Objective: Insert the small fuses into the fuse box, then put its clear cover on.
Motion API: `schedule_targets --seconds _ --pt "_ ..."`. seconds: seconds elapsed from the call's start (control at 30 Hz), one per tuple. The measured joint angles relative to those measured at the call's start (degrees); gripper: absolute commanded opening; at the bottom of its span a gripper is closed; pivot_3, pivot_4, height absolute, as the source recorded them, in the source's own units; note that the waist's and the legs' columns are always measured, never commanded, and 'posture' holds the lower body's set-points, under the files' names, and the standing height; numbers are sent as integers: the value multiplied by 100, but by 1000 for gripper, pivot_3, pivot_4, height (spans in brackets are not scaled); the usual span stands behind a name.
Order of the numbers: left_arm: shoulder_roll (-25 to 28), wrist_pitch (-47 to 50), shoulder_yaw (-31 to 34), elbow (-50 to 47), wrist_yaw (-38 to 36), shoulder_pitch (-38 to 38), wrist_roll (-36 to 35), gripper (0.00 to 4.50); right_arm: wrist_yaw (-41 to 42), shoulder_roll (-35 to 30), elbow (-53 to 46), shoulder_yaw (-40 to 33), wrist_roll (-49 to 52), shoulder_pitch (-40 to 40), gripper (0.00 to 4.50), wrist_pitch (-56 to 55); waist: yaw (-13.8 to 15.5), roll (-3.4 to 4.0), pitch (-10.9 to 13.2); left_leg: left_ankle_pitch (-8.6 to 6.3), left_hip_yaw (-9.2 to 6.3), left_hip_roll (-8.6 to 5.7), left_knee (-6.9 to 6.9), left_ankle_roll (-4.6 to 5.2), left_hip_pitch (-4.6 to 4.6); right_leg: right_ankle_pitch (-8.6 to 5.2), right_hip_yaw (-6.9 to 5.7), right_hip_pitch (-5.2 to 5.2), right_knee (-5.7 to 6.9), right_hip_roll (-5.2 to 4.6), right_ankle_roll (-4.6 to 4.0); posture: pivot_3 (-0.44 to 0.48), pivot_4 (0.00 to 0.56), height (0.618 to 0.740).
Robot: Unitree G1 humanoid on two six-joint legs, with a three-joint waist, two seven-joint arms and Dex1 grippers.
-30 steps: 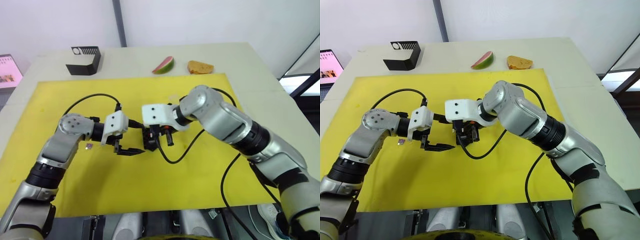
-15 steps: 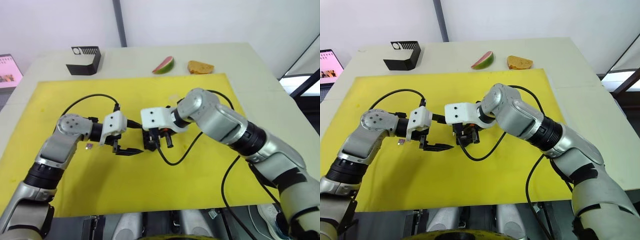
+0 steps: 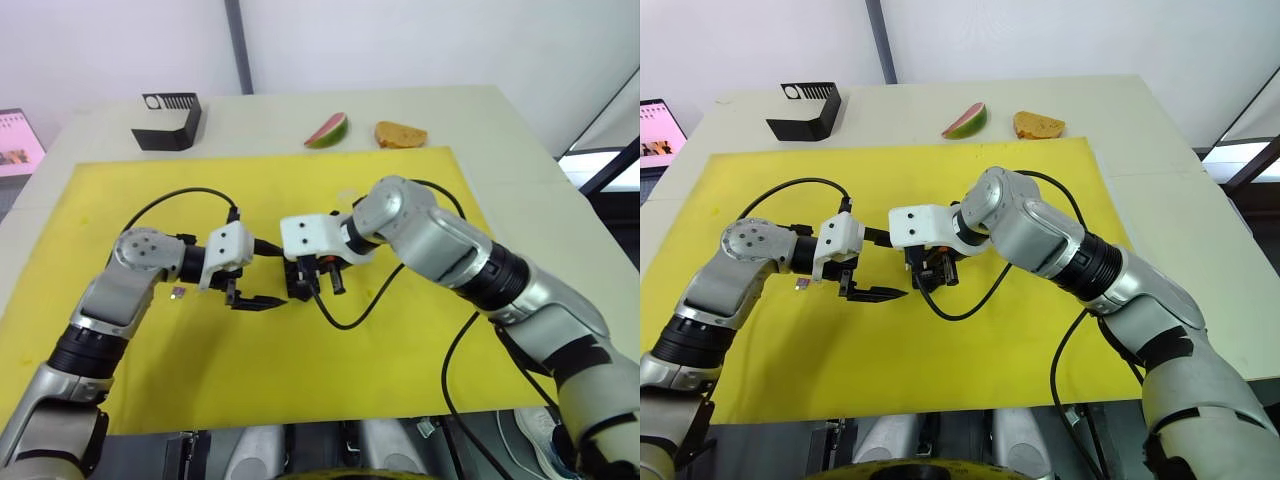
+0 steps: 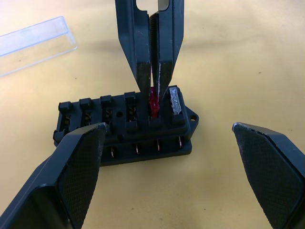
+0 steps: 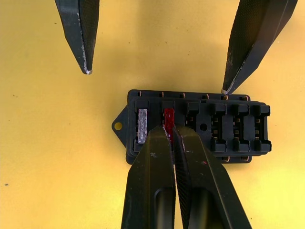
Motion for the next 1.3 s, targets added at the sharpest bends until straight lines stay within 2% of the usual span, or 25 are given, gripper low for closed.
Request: schedule_targets --seconds 0.03,0.13,0.2,0.27,0.43,0.63,0.73,0.83,0.87,1.3 --pt "0 0 0 0 1 0 0 4448 0 0 -1 0 0 0 0 2 0 0 0 0 0 0 0 0 0 0 0 0 0 0 0 0 150 740" --pt "2 -1 0 0 0 0 0 4500 2 -3 -3 -12 11 2 1047 48 2 0 0 0 0 0 0 0 0 0 0 0 0 0 0 0 150 740" --pt "9 -1 0 2 0 0 0 4500 7 -3 -13 -75 82 4 2086 154 3 0 0 0 0 0 0 0 -1 0 0 0 0 0 0 0 150 740" --pt "31 -1 4 1 1 1 -1 4500 33 -8 -106 -325 251 6 2923 356 6 0 0 0 0 0 0 0 -2 0 0 -1 0 0 0 0 150 740" --pt "62 11 76 -13 5 1 -37 4500 27 -35 -419 -1082 745 151 2923 601 11 0 0 -2 -1 0 0 4 -1 0 0 1 -1 0 0 0 150 740" --pt "118 133 182 -117 -34 38 -122 4500 -318 231 -460 -1986 1266 1271 2923 -239 4 -2 -1 -4 0 0 -1 6 -1 0 0 1 0 0 0 0 150 740" --pt "122 163 183 -162 -44 40 -168 4500 -544 643 -389 -2464 1574 1932 2045 -851 3 -2 -1 -3 0 0 -2 5 1 0 0 2 2 1 0 0 150 740" --pt "182 168 183 -166 -46 46 -170 4500 -804 903 -171 -2707 1730 2406 634 -1252 3 -2 -1 -2 2 0 0 5 0 0 1 2 2 0 1 0 150 740" --pt "211 168 184 -167 -46 47 -170 4500 -864 916 -106 -2756 1753 2465 40 -1294 4 -2 -1 -2 1 0 0 5 1 0 1 2 2 0 1 0 150 740" --pt "251 229 181 -267 -23 67 -167 4500 -1122 787 325 -2620 1553 2845 40 -1591 9 -2 -1 -2 0 0 0 4 1 0 0 3 1 2 1 0 150 740"
